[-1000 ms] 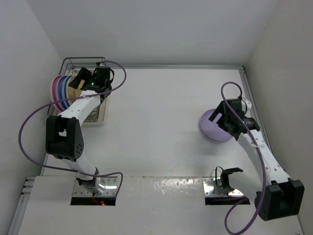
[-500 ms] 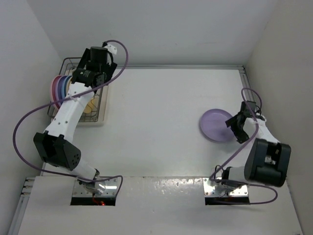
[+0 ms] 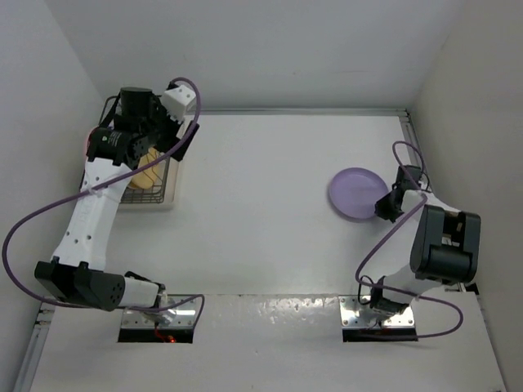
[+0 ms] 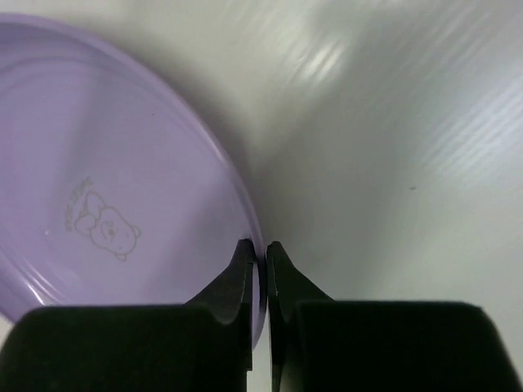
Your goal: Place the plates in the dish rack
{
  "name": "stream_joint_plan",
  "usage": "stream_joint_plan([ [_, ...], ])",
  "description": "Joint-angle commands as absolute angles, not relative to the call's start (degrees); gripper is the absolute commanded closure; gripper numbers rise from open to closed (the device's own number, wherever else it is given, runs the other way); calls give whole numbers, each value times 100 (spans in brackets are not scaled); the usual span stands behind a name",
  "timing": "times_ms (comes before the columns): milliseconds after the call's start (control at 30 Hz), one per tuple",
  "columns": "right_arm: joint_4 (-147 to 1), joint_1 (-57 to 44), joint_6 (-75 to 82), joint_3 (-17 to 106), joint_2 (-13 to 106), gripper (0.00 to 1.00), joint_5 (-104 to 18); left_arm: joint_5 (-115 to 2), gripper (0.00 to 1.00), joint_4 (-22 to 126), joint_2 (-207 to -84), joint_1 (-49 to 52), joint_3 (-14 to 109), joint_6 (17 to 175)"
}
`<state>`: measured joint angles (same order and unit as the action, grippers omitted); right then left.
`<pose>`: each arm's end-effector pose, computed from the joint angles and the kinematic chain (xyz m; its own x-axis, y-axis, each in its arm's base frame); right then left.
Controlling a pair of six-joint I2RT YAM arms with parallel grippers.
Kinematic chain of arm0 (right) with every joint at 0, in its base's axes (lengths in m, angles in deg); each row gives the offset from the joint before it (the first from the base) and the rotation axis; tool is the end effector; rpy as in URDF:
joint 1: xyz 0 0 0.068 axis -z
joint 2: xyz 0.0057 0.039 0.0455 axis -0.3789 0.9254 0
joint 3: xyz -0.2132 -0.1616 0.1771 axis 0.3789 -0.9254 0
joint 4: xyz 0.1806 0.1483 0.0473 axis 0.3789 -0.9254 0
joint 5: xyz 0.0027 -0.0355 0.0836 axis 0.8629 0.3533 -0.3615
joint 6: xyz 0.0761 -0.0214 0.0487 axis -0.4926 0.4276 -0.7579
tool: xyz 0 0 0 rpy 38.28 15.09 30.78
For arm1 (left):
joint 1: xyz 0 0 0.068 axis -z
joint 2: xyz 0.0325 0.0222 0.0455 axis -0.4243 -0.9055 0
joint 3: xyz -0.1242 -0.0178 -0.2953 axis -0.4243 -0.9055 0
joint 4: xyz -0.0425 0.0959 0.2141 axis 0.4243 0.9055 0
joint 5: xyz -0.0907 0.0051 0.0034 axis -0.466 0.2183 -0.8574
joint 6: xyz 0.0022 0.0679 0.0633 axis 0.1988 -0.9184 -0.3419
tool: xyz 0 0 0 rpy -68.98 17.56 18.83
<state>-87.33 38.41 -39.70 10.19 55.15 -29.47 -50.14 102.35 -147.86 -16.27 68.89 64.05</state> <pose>0.2657 -0.0861 0.1620 -0.3081 0.8801 -0.3613 0.8647 0.4174 0.2793 0.2762 -0.0456 0.4539 -0.4314 0.4217 -0.7975 0.3532 0.8924 0.2808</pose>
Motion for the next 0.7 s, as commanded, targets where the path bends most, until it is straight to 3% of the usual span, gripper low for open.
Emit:
stream_joint_plan([
  [0,-8625,3467,-3524,737,5331,100,-2885,-5925,5,10444,-14716,-1685,6645,6373],
  [233,-7799,884,-3118,657,4093,100,-2631,-5969,2,10557,-15207,-1053,6100,6733],
  [400,-7332,-576,-3189,797,3810,100,-2639,-7488,2,10558,-15489,-1052,5968,6734],
  [667,-6568,-1851,-2793,903,3784,100,-2718,-8218,18,10610,-15797,-824,5784,6779],
])
